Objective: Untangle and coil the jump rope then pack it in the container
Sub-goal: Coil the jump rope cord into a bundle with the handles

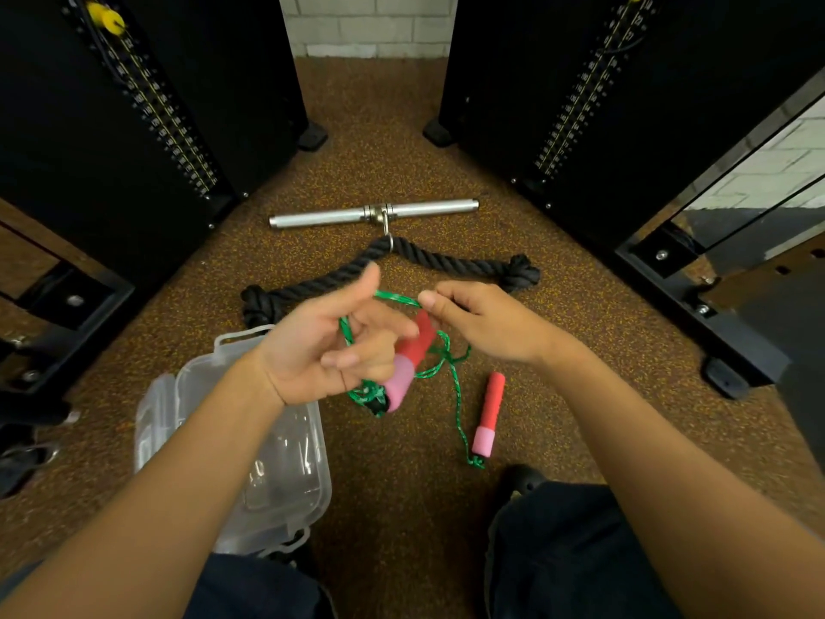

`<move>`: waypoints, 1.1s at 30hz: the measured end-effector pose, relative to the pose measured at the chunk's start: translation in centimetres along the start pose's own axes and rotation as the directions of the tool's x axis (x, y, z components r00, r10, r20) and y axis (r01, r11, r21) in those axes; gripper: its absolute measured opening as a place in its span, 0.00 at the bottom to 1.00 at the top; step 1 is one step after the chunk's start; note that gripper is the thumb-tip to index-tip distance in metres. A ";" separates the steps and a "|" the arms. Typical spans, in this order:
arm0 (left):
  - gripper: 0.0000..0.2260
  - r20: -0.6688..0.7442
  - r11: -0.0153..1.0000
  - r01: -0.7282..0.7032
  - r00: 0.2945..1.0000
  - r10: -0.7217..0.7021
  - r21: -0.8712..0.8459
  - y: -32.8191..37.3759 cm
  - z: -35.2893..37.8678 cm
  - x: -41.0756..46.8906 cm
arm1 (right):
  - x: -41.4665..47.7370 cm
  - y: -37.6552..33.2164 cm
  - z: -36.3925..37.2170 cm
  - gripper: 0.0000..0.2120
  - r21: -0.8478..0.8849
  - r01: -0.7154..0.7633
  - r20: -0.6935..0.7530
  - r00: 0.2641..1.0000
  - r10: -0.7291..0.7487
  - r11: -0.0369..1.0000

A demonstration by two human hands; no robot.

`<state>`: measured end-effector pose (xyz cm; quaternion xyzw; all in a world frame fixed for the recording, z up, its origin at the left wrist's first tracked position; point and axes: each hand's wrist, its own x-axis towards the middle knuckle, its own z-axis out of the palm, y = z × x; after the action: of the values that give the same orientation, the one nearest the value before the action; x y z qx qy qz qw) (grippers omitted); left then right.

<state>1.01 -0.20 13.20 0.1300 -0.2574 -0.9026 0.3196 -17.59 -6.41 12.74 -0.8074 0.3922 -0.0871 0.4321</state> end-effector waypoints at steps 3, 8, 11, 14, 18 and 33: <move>0.24 -0.165 0.959 -0.234 0.964 0.208 -0.160 0.4 0.0 0.1 | 0.0 0.0 0.5 0.16 -0.089 -0.017 -0.001 1.000 0.017 0.996; 0.24 -0.571 0.919 -0.383 0.736 0.364 0.093 -0.2 0.2 0.6 | -0.1 -1.3 1.8 0.14 -0.171 0.049 0.113 0.993 -0.030 0.984; 0.23 -0.603 0.909 -0.405 0.702 0.378 0.099 -0.2 0.3 0.8 | -0.3 -2.3 2.7 0.15 -0.186 0.071 0.174 0.984 -0.038 0.980; 0.22 -0.587 0.887 -0.451 0.693 0.419 0.100 -0.2 0.6 1.1 | -0.9 -3.4 4.4 0.14 -0.197 0.105 0.214 0.975 -0.062 0.975; 0.21 -0.556 0.914 -0.357 0.727 0.403 0.194 0.0 0.5 1.0 | -0.9 -3.5 4.3 0.13 -0.206 0.135 0.167 0.981 -0.101 0.969; 0.37 -0.465 0.761 0.434 0.863 -0.197 0.483 -1.7 1.5 1.1 | -0.5 -1.9 -0.6 0.16 -0.090 0.136 -0.057 0.988 -0.142 0.987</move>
<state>-1.29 0.81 13.41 0.4373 -0.4215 -0.7801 0.1497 -17.12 -5.86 14.70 -0.8473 0.3517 -0.1258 0.3775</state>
